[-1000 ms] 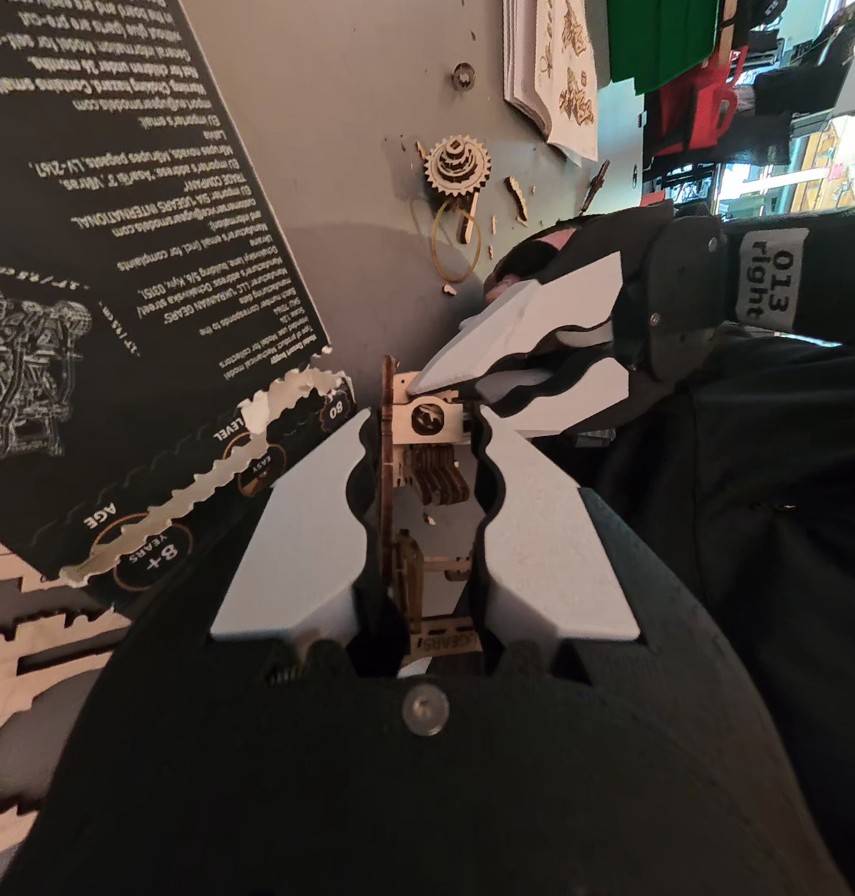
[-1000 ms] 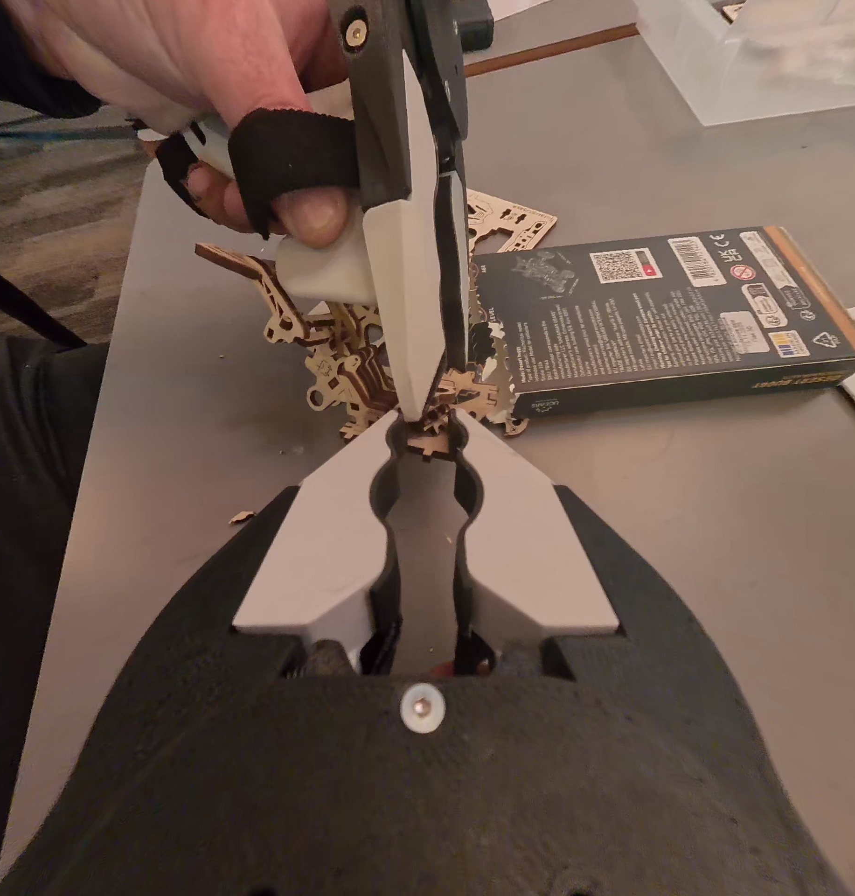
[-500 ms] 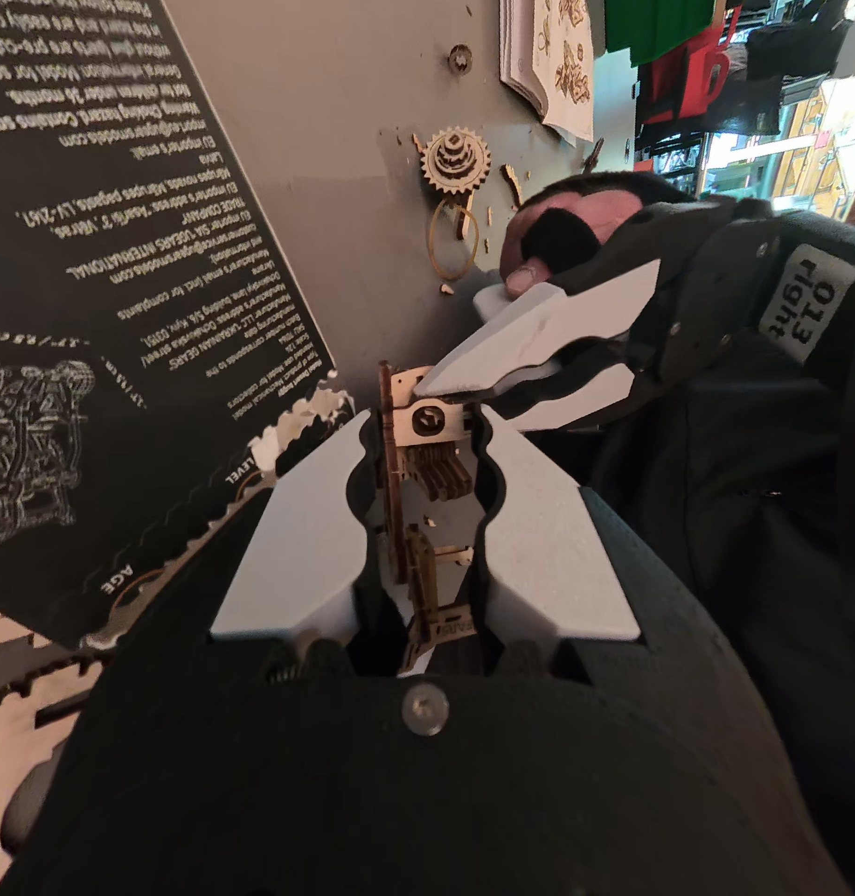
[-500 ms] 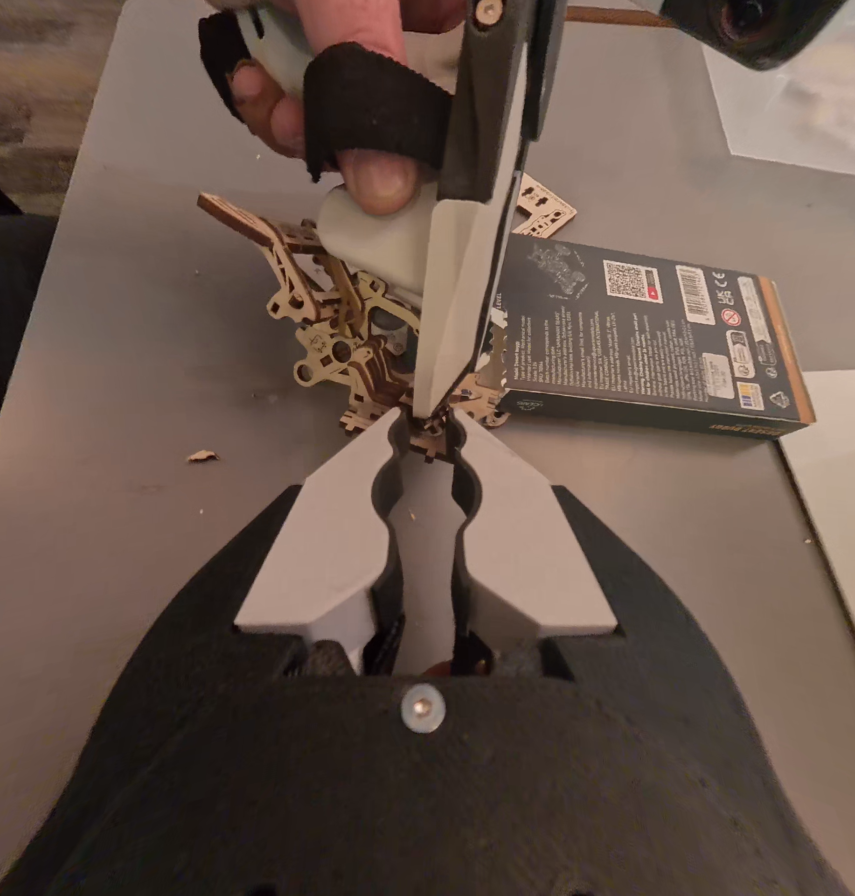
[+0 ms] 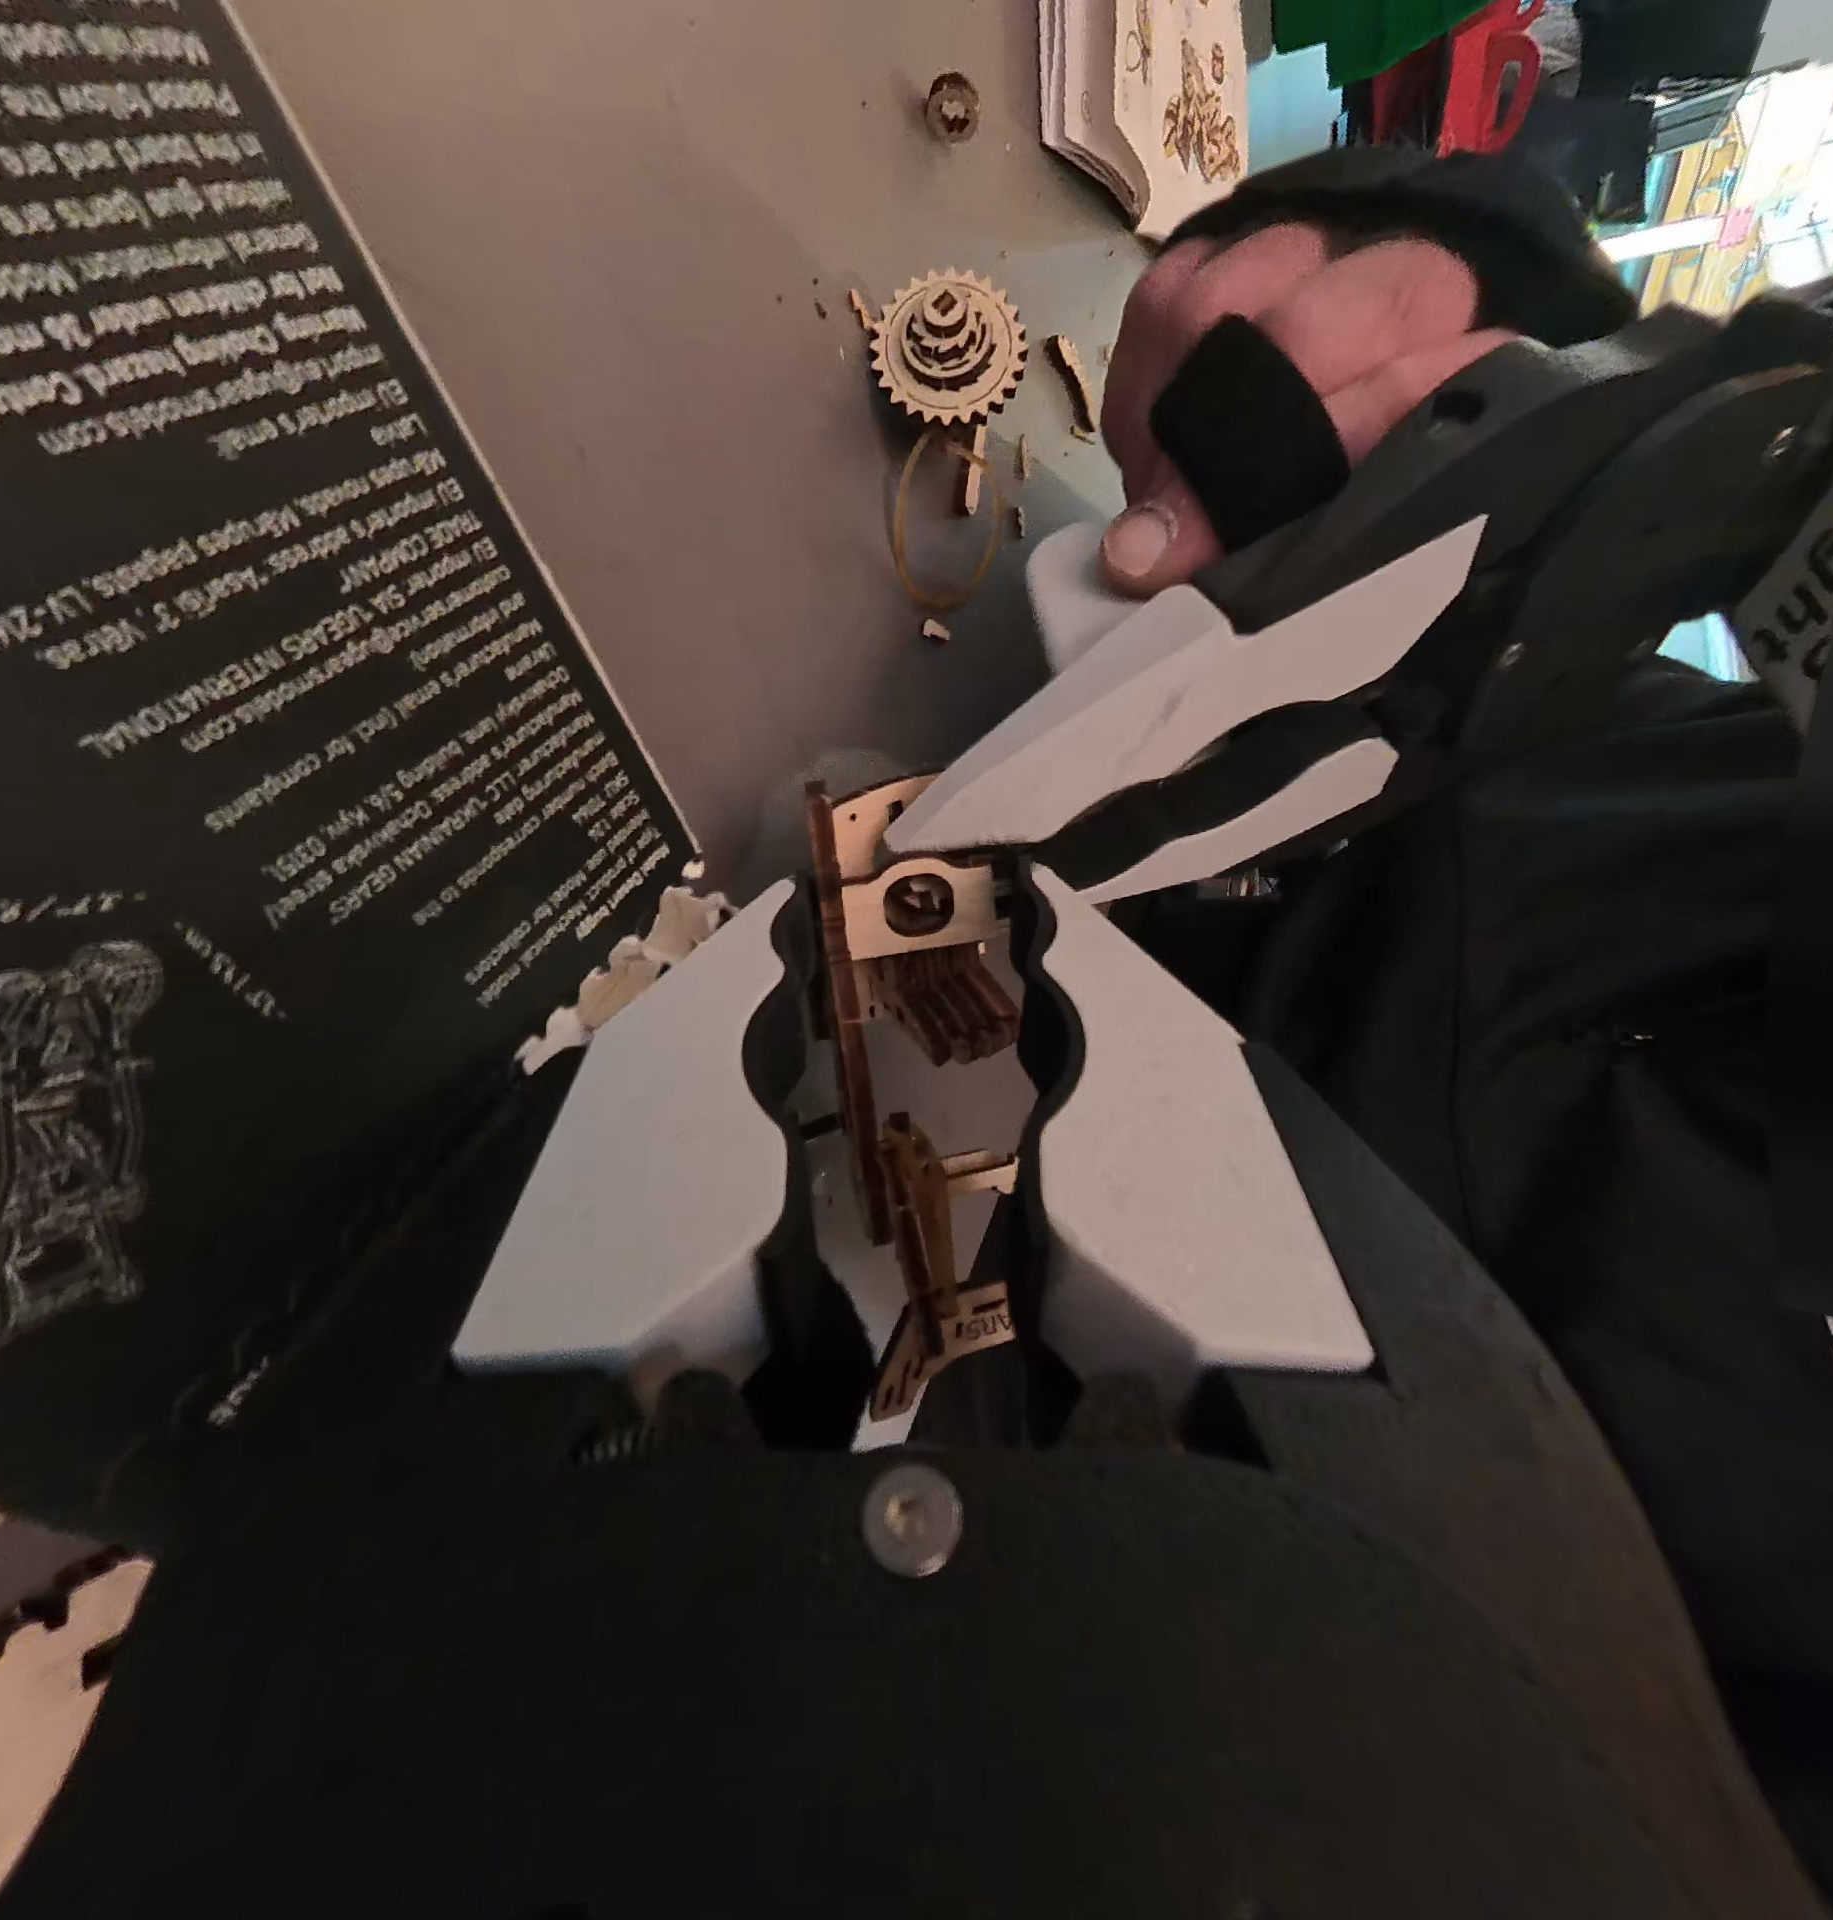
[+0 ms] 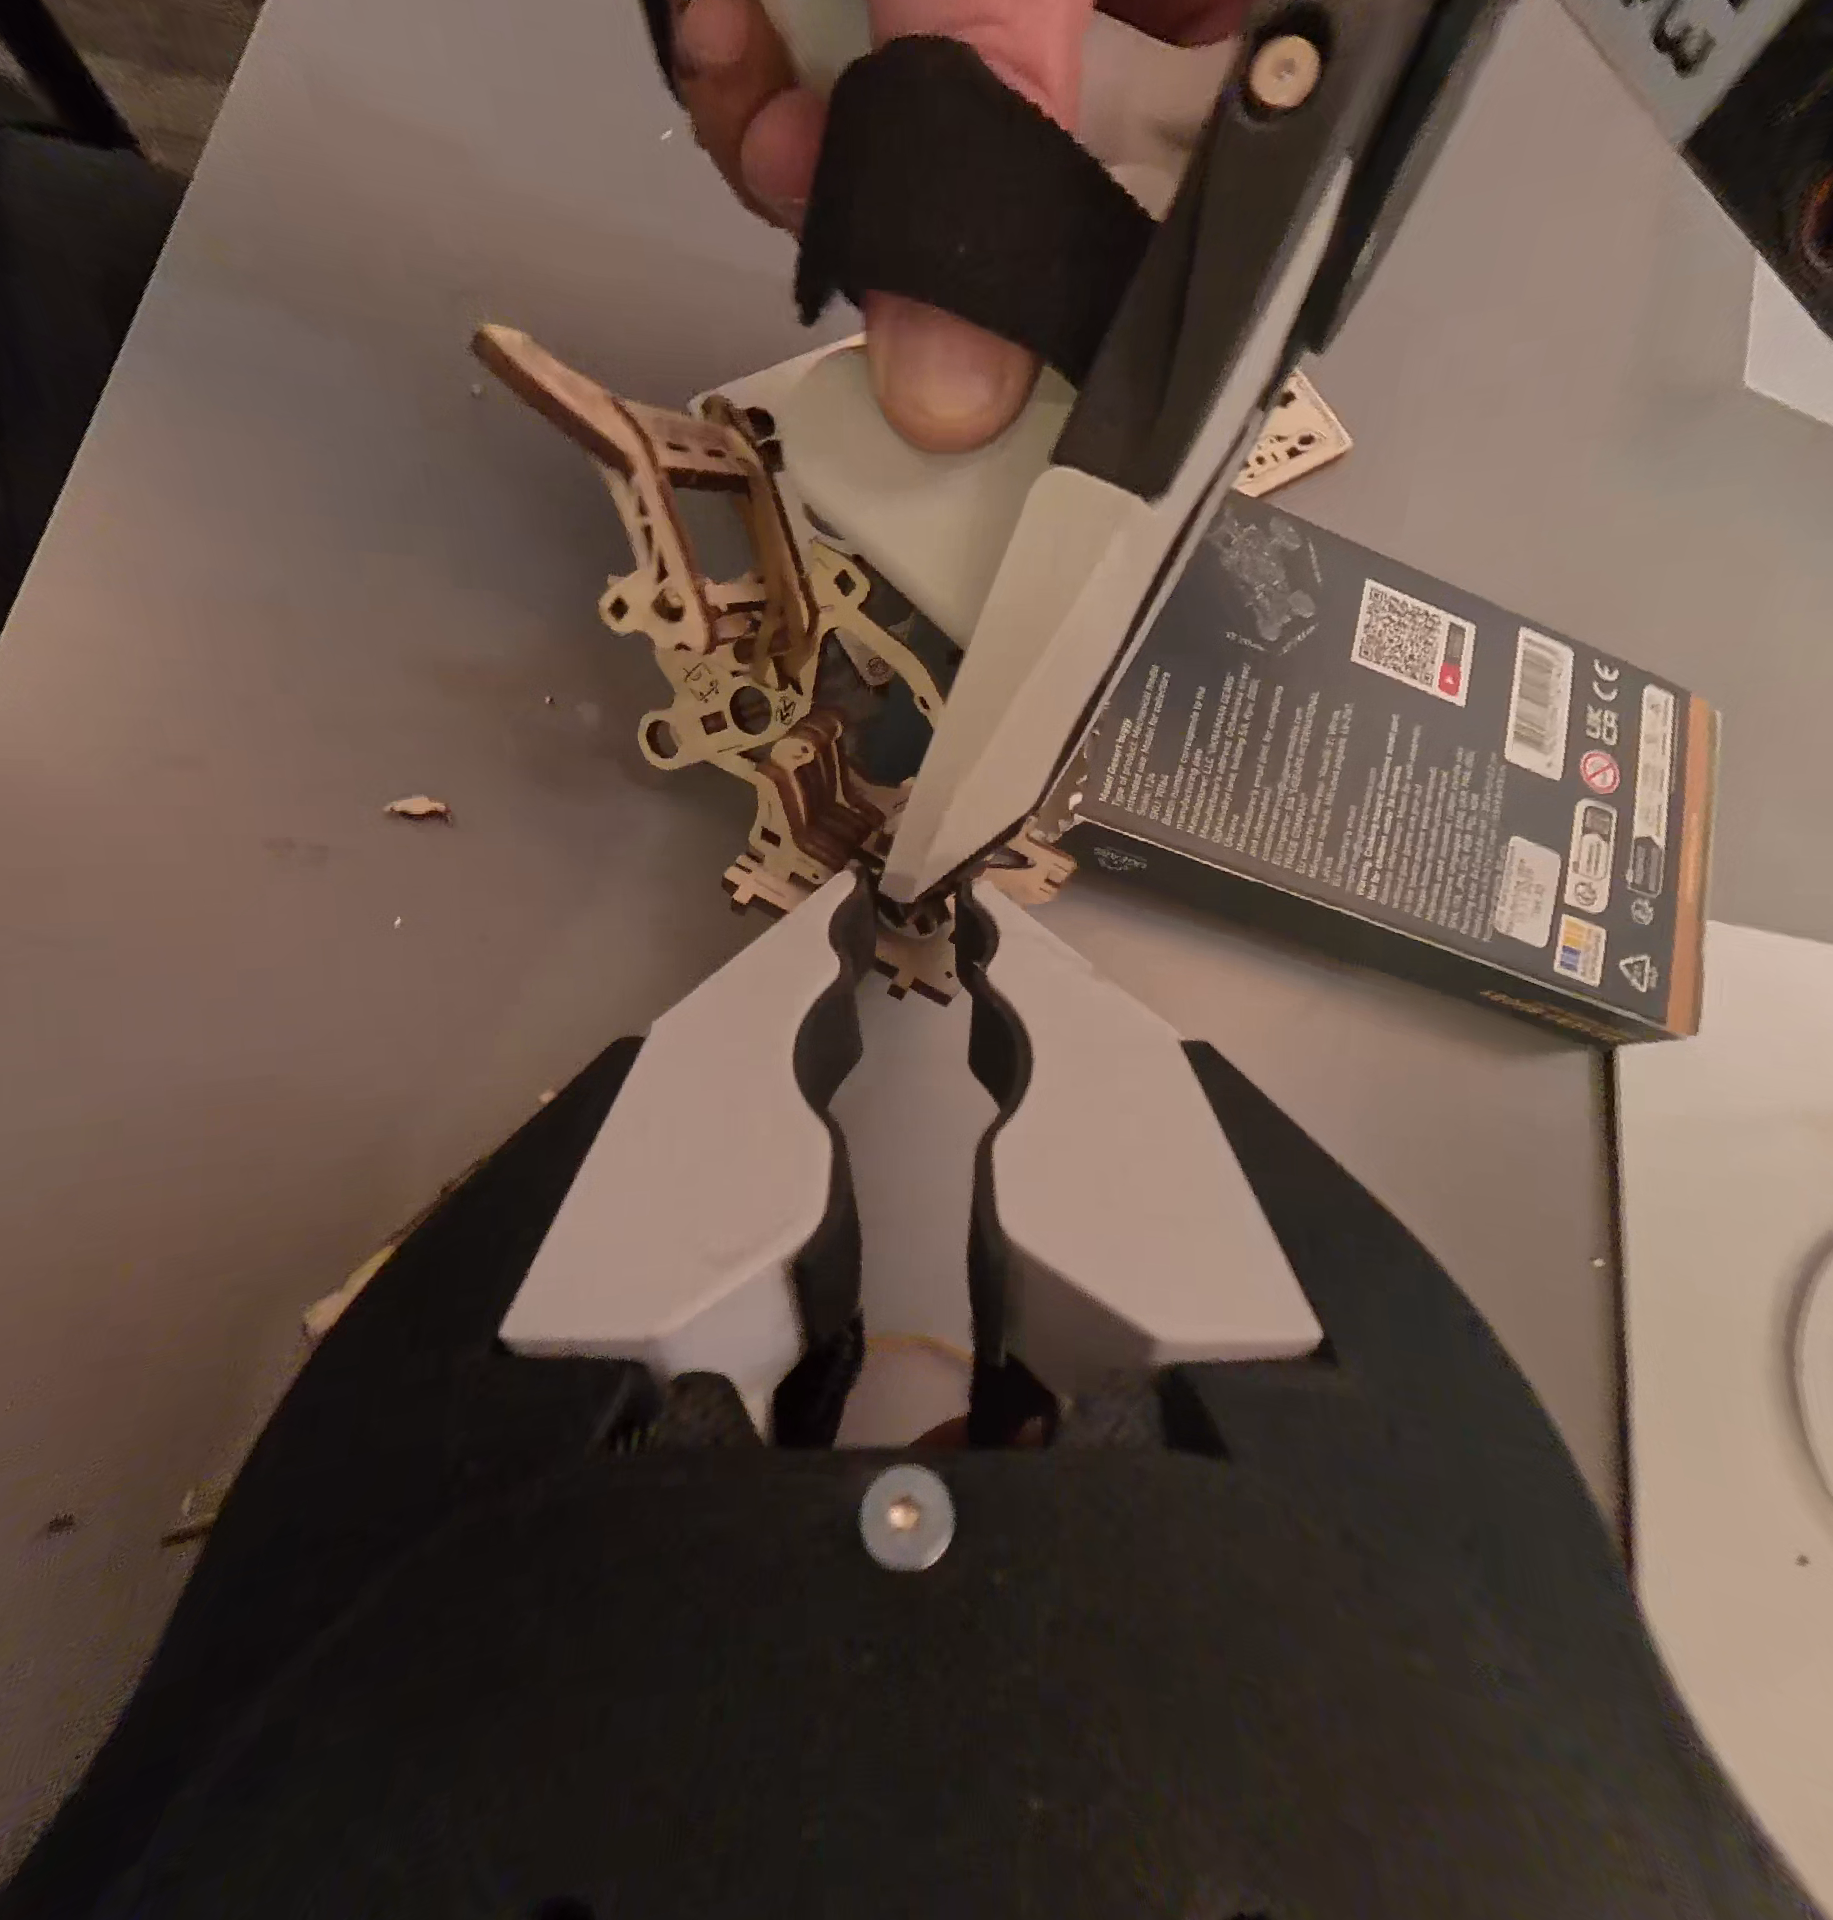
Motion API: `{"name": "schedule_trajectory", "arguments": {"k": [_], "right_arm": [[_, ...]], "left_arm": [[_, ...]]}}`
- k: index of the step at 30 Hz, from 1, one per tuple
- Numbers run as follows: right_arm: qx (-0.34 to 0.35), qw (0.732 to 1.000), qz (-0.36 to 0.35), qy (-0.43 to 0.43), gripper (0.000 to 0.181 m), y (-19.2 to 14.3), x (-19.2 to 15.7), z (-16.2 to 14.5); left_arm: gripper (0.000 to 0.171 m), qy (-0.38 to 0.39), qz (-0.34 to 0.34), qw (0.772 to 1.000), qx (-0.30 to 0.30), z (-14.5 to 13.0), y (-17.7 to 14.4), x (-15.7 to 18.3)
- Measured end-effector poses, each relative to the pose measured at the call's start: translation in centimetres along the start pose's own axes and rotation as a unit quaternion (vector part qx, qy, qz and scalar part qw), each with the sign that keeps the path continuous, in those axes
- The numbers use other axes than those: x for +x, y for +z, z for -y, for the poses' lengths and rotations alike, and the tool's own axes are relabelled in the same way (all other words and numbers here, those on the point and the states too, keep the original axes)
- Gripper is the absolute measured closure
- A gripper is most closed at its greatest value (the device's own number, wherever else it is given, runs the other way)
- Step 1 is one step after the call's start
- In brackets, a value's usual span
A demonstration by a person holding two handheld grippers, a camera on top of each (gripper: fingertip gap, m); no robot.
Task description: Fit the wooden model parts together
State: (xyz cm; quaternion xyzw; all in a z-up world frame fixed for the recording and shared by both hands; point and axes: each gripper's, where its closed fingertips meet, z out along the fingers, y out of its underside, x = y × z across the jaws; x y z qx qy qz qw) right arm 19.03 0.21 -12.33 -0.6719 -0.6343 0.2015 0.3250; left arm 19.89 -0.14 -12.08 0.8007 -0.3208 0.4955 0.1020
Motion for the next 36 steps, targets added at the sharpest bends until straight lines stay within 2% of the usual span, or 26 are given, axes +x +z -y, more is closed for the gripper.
{"name": "schedule_trajectory", "arguments": {"k": [9, 17, 22, 27, 36], "right_arm": [[0.002, 0.997, 0.077, -0.012, 0.170, -0.7, -0.3, -0.7], [-0.041, 0.992, 0.096, -0.077, 0.170, -1.2, -0.3, -1.6], [-0.056, 0.989, 0.081, -0.111, 0.170, -1.0, -0.2, -1.6], [-0.038, 0.993, 0.073, -0.089, 0.162, -1.5, -0.1, -1.4], [-0.029, 0.997, 0.066, -0.033, 0.161, -2.1, -0.2, -2.2]], "left_arm": [[0.137, 0.001, -0.009, 1.000, -0.015, 0.4, 0.6, 0.1], [0.137, 0.001, -0.017, 0.999, -0.042, 0.5, 1.1, 0.1], [0.137, 0.005, -0.011, 0.999, -0.052, 0.5, 1.0, 0.0], [0.137, 0.006, -0.023, 0.998, -0.053, 0.5, 1.3, 0.2], [0.137, 0.007, -0.026, 0.998, -0.049, 0.5, 1.2, 0.2]]}}
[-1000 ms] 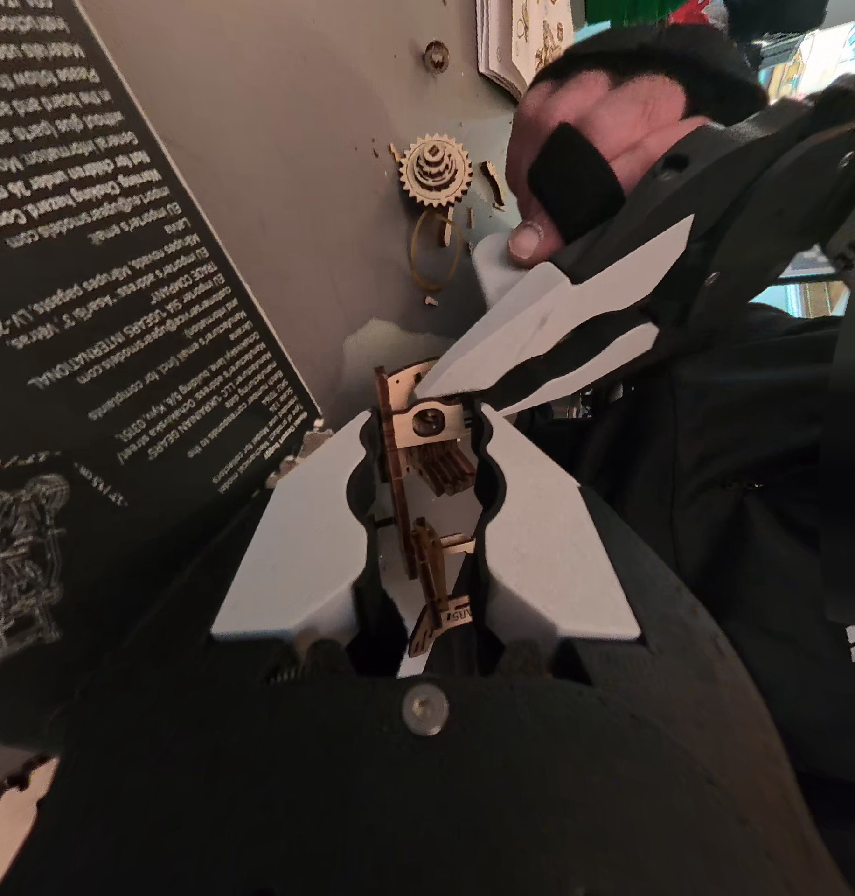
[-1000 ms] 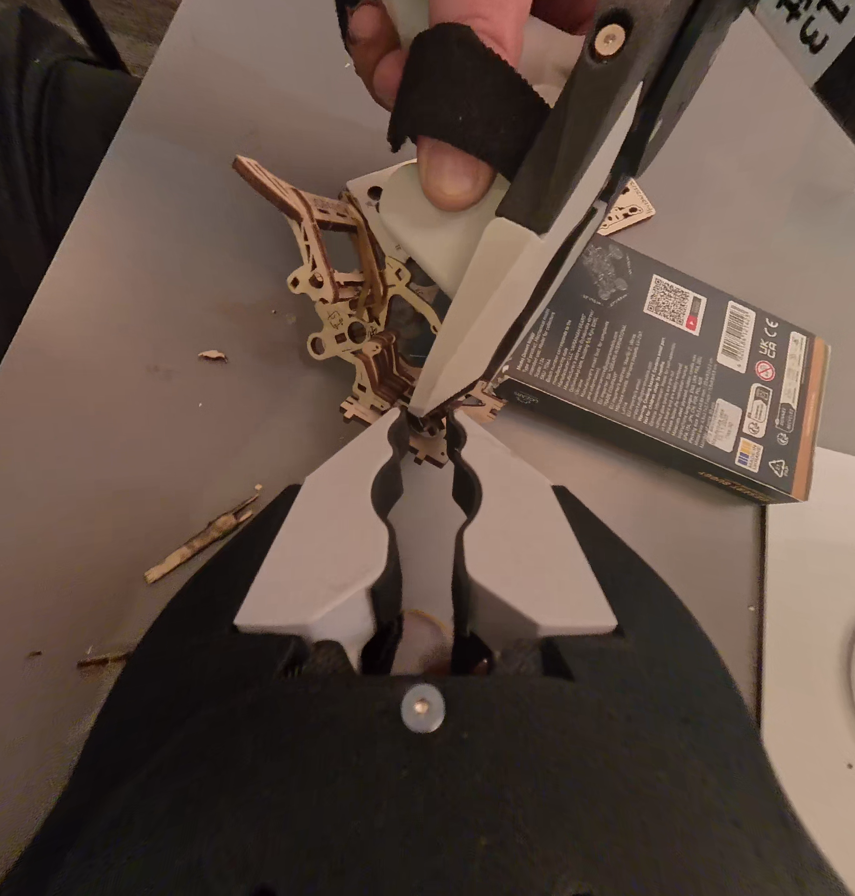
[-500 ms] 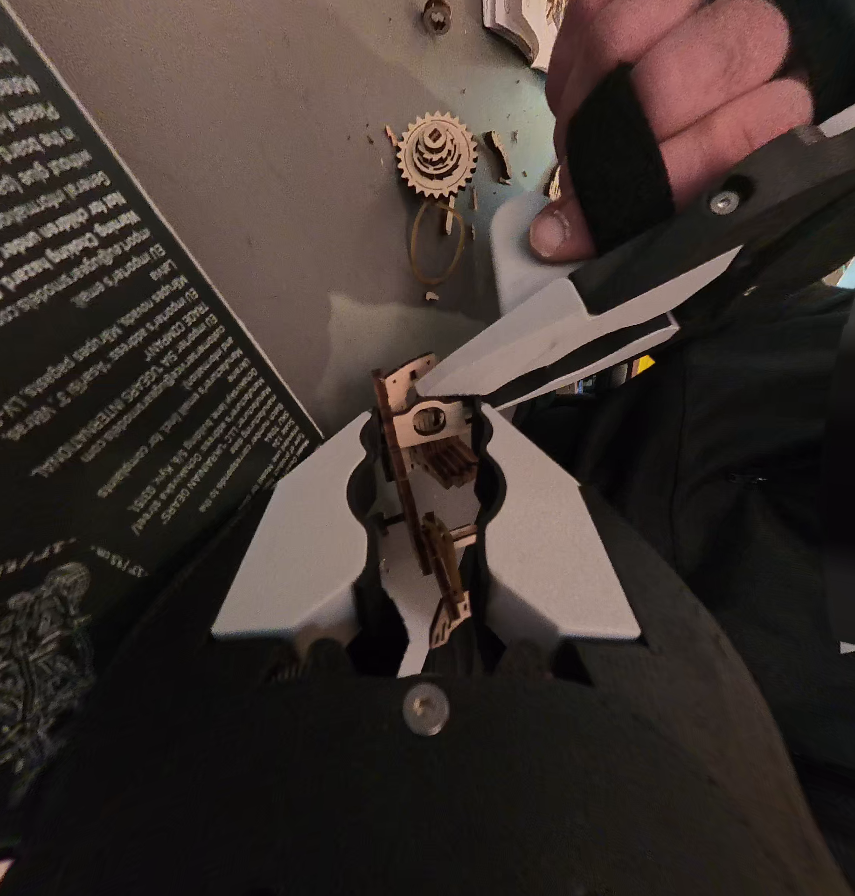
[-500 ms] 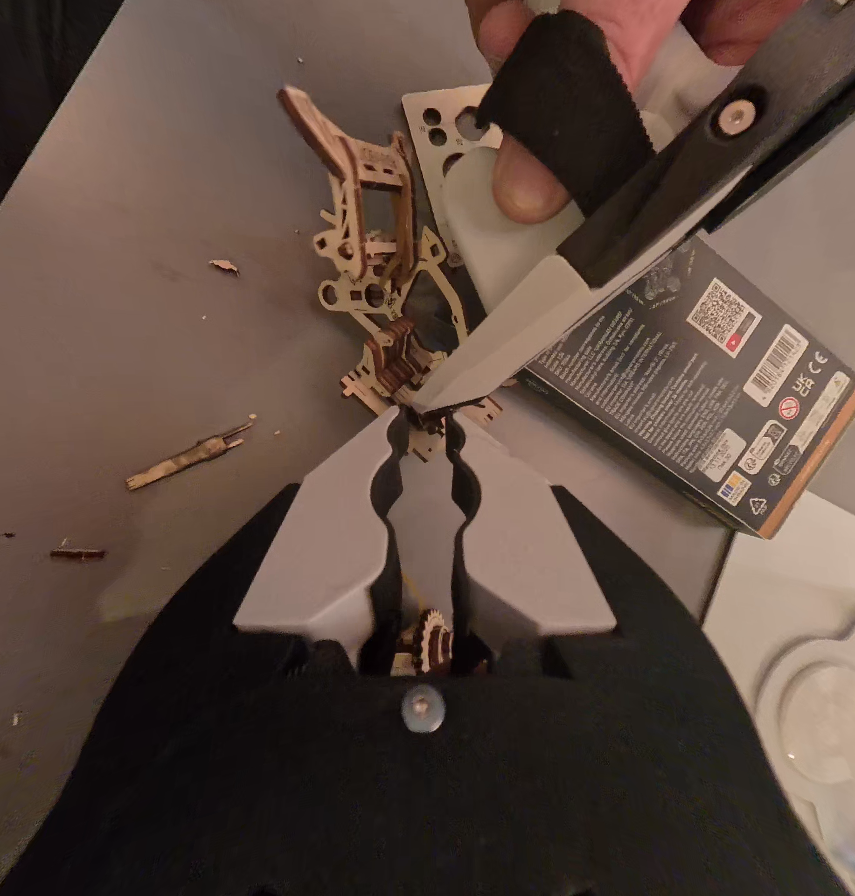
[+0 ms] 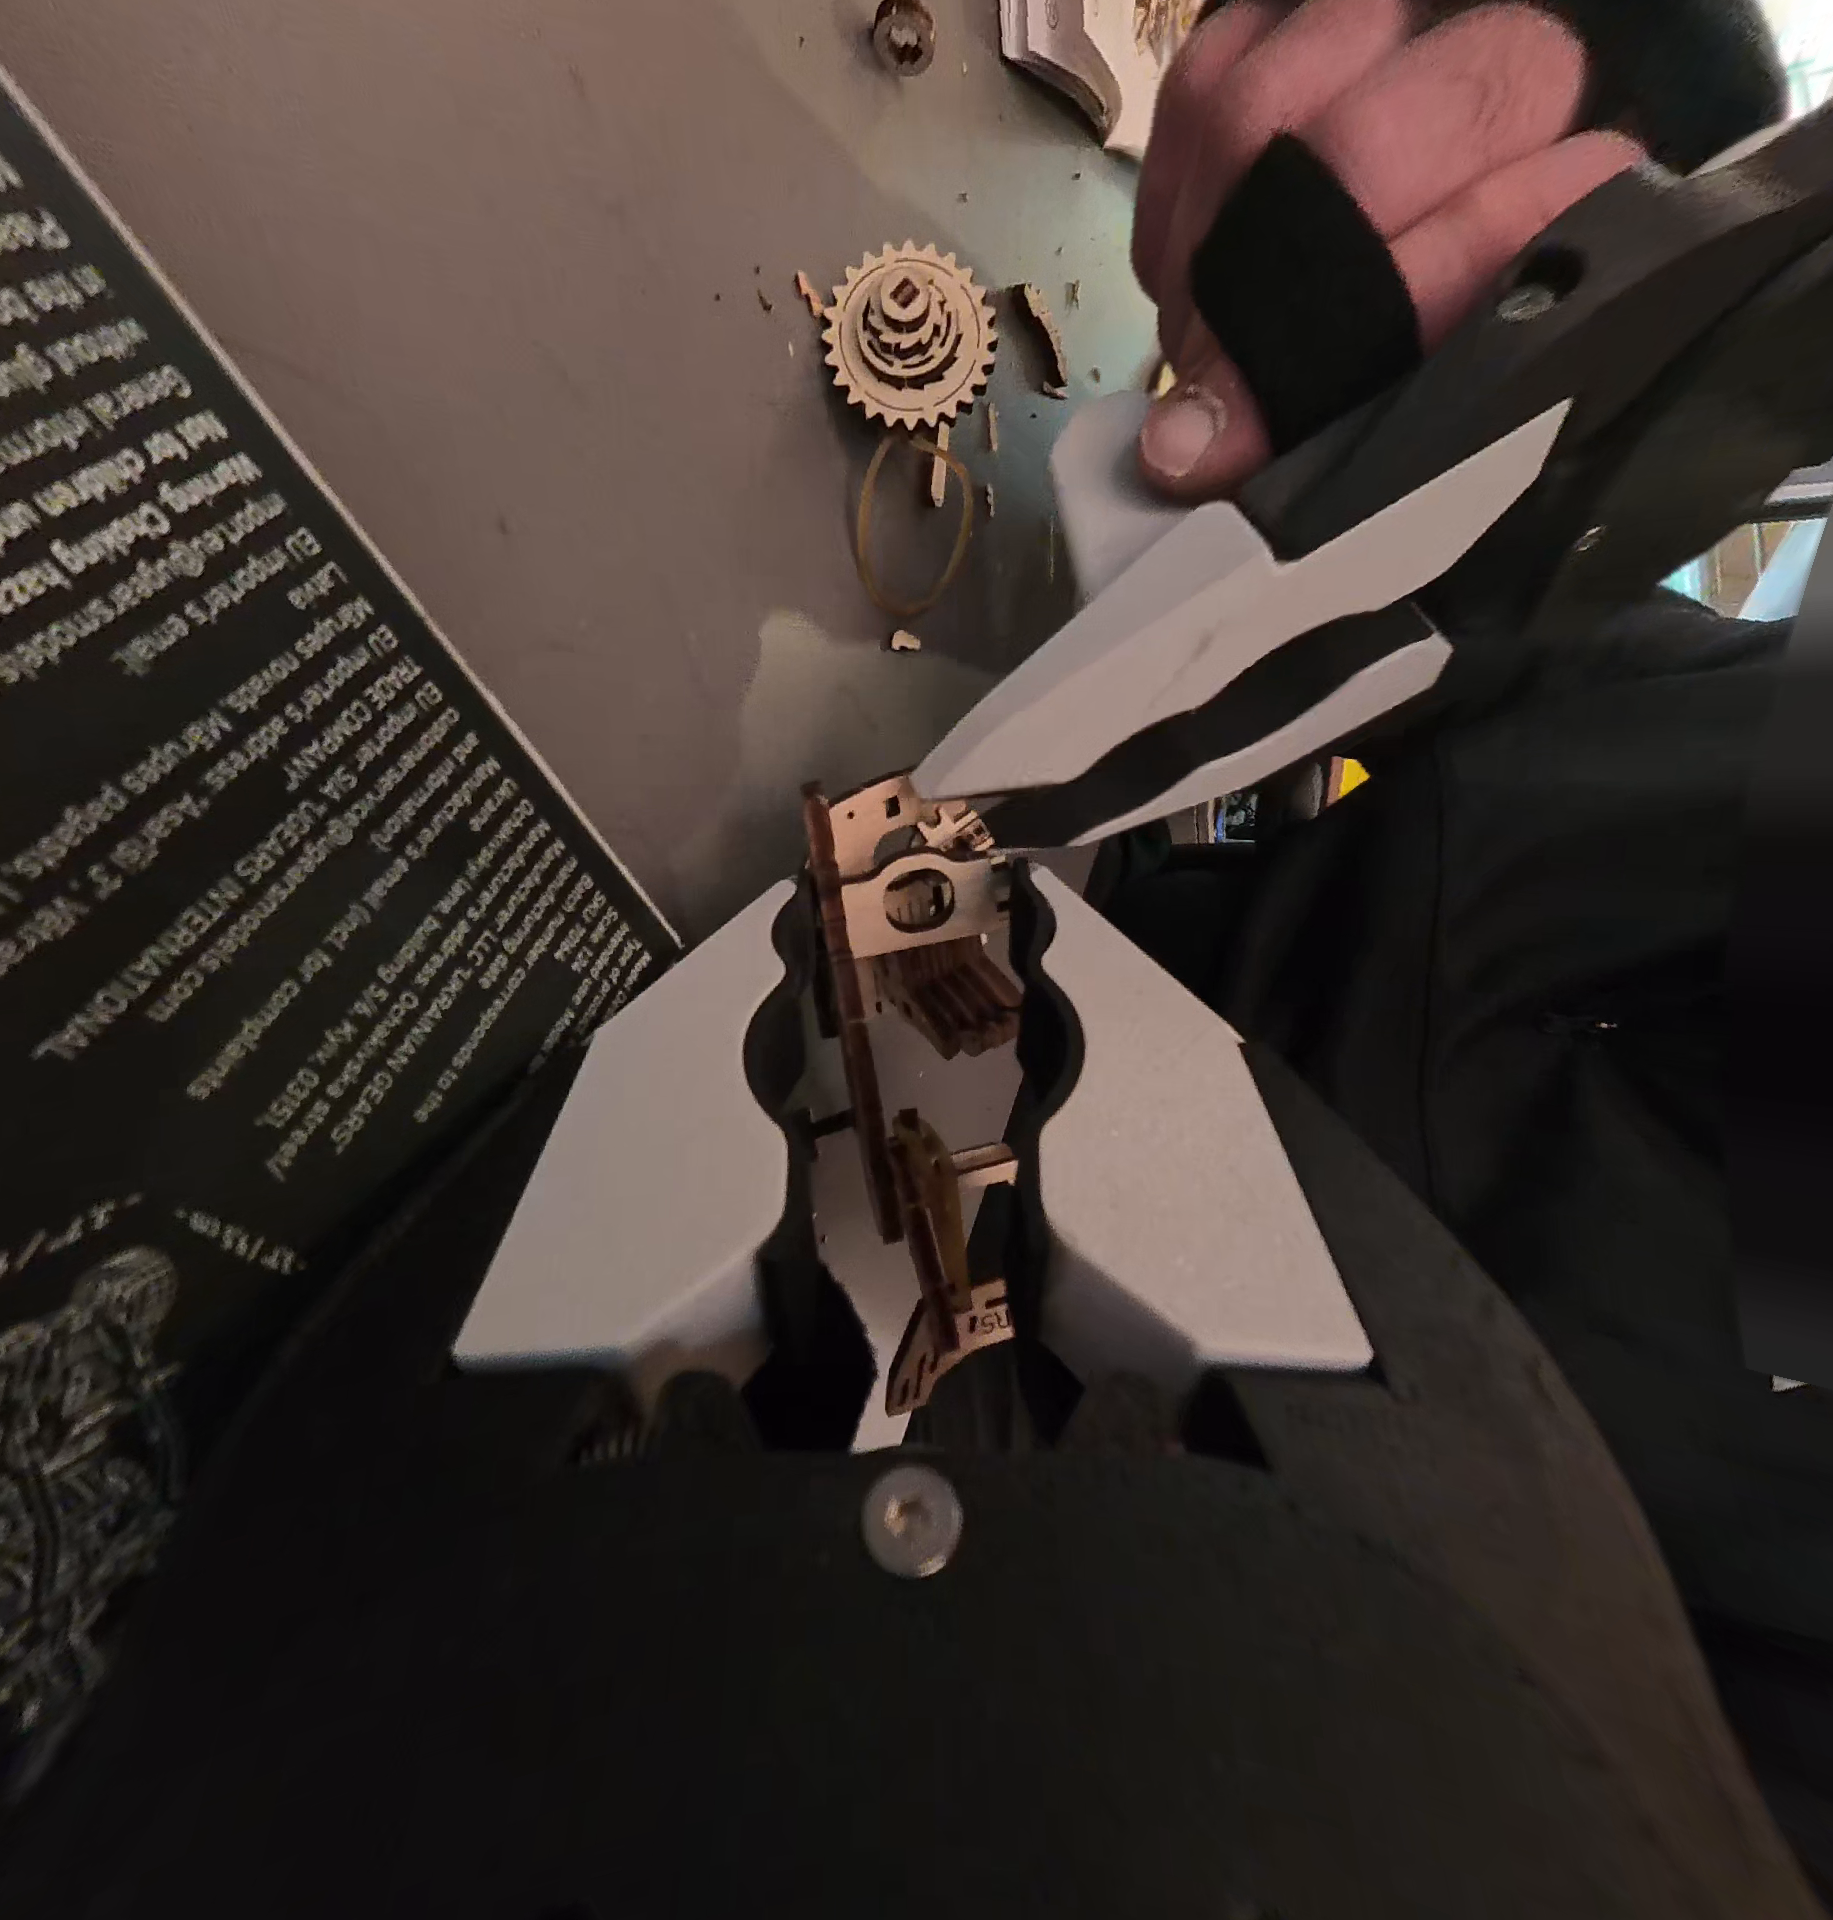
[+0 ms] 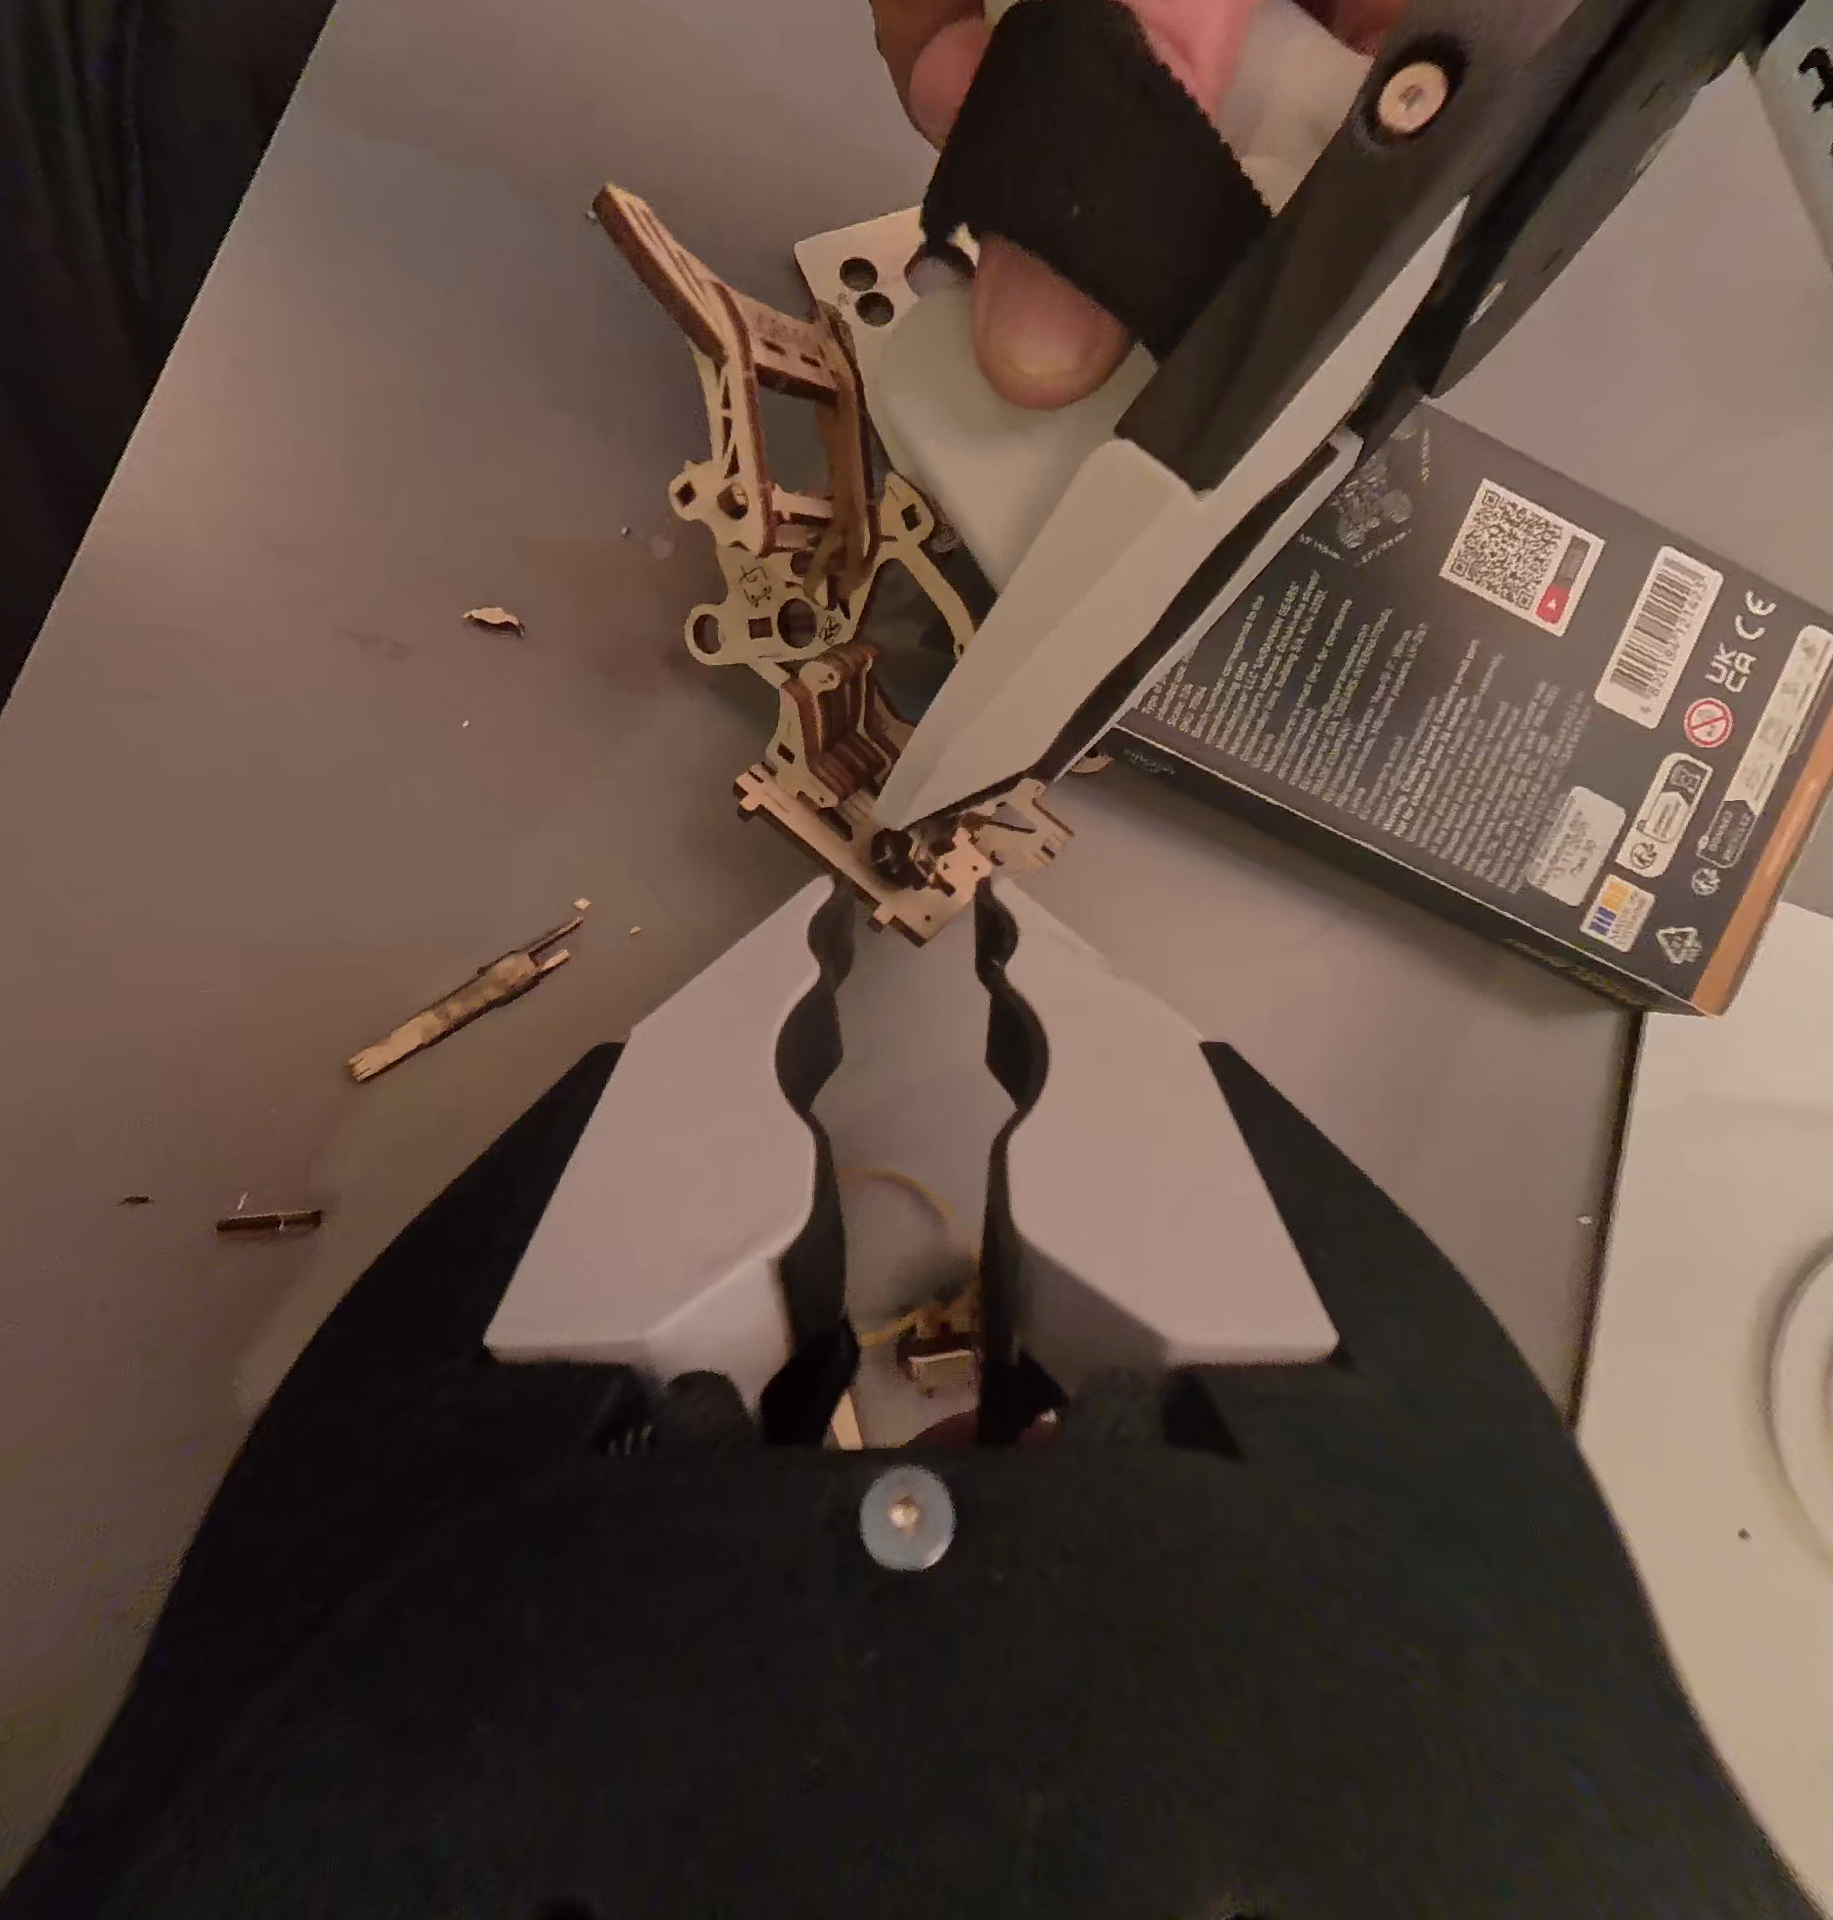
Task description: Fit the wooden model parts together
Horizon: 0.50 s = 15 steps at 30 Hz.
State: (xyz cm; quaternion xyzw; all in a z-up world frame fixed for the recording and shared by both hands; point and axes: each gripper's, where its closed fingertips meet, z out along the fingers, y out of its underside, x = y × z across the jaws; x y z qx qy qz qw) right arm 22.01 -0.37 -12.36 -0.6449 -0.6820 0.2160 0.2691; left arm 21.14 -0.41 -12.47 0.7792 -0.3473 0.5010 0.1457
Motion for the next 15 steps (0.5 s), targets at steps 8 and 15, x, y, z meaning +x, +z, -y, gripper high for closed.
{"name": "schedule_trajectory", "arguments": {"k": [8, 15], "right_arm": [[0.047, 0.997, -0.009, 0.065, 0.169, -1.1, 0.5, 0.8], [0.040, 0.997, -0.003, 0.067, 0.175, 0.5, -0.2, 0.6]], "left_arm": [[0.137, 0.001, 0.000, 1.000, 0.000, 0.0, 0.0, 0.0], [0.138, 0.004, 0.002, 1.000, -0.001, -0.1, 0.1, -0.1]]}}
